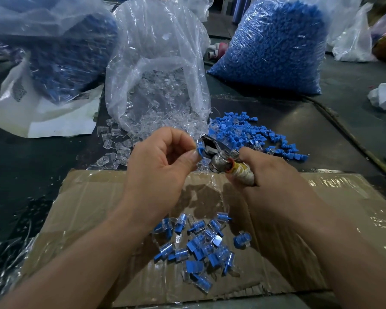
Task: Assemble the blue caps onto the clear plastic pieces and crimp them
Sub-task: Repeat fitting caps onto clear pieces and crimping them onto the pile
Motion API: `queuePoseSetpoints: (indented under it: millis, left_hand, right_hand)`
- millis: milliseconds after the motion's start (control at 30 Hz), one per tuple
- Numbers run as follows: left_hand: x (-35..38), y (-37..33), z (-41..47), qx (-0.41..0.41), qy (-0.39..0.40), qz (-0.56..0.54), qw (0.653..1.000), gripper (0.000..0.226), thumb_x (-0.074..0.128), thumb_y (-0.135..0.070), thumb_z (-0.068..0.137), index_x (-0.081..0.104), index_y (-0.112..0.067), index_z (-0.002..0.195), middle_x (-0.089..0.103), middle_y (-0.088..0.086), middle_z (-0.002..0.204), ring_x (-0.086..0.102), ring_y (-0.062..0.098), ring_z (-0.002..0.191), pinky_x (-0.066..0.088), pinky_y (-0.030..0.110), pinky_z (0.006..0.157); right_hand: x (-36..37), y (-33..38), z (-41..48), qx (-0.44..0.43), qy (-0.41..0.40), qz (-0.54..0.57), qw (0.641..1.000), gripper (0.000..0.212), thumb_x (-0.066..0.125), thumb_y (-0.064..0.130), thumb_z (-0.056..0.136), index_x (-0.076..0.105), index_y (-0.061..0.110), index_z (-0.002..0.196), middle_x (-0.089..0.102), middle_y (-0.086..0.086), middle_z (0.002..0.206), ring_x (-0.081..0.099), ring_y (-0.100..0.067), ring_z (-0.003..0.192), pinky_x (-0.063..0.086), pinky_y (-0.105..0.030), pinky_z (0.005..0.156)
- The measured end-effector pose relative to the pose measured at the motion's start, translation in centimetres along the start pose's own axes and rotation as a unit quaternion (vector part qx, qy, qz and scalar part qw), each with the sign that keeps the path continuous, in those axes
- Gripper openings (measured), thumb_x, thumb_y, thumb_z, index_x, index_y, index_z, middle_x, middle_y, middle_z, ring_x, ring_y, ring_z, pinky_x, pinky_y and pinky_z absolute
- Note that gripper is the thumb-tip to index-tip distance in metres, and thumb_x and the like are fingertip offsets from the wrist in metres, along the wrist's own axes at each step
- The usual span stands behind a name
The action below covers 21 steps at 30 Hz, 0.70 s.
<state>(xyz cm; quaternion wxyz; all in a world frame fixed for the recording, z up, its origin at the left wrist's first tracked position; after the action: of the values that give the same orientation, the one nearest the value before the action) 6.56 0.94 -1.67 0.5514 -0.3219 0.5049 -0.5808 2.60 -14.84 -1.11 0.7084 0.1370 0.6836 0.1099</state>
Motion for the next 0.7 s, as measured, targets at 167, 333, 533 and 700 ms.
queuePoseSetpoints:
  millis: [167,333,533,700]
  left_hand:
    - [0.01,-0.06,-0.03,0.009,-0.007,0.013,1.0,0.026,0.063,0.005,0.079,0.057,-0.02,0.073,0.061,-0.001,0.067,0.058,0.005,0.059,0.05,0.012,0.057]
    - [-0.04,0.01,-0.13,0.01,-0.02,0.017,1.0,0.028,0.063,0.004,0.078,0.057,-0.022,0.071,0.061,-0.002,0.066,0.059,0.01,0.06,0.053,0.017,0.059]
    - [-0.19,-0.04,-0.19,0.017,-0.034,0.015,0.999,0.028,0.064,0.004,0.078,0.057,-0.022,0.07,0.061,-0.001,0.064,0.06,0.009,0.059,0.053,0.016,0.057]
    - [-0.24,-0.13,-0.13,0.028,-0.036,0.023,0.999,0.031,0.064,0.006,0.078,0.057,-0.023,0.07,0.06,-0.003,0.063,0.058,0.005,0.058,0.051,0.013,0.057]
  right_hand:
    - [0.19,-0.05,0.16,-0.003,0.0,-0.011,1.0,0.027,0.056,0.036,0.088,0.035,0.031,0.07,0.046,0.014,0.071,0.04,0.002,0.064,0.024,-0.02,0.052]
    - [0.17,-0.09,0.17,-0.001,-0.002,-0.014,1.0,0.027,0.054,0.036,0.088,0.035,0.03,0.07,0.046,0.013,0.071,0.04,0.002,0.064,0.024,-0.021,0.051]
    - [0.24,0.17,-0.01,-0.01,-0.018,-0.014,1.0,0.027,0.054,0.04,0.085,0.034,0.03,0.068,0.045,0.013,0.068,0.04,0.001,0.063,0.026,-0.022,0.051]
    - [0.16,0.28,-0.04,-0.018,-0.03,-0.016,0.999,0.029,0.056,0.034,0.086,0.033,0.029,0.068,0.044,0.012,0.067,0.039,0.001,0.062,0.022,-0.022,0.05]
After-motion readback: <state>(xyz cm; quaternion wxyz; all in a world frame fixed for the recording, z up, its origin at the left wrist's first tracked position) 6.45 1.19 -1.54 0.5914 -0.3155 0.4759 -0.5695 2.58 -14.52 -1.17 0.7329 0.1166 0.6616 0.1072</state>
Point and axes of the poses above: each hand's wrist, its own z-axis towards the middle knuckle, its own x-axis out of the palm, y = z × x, the point moved 3 cm from there along z, towards the middle knuckle
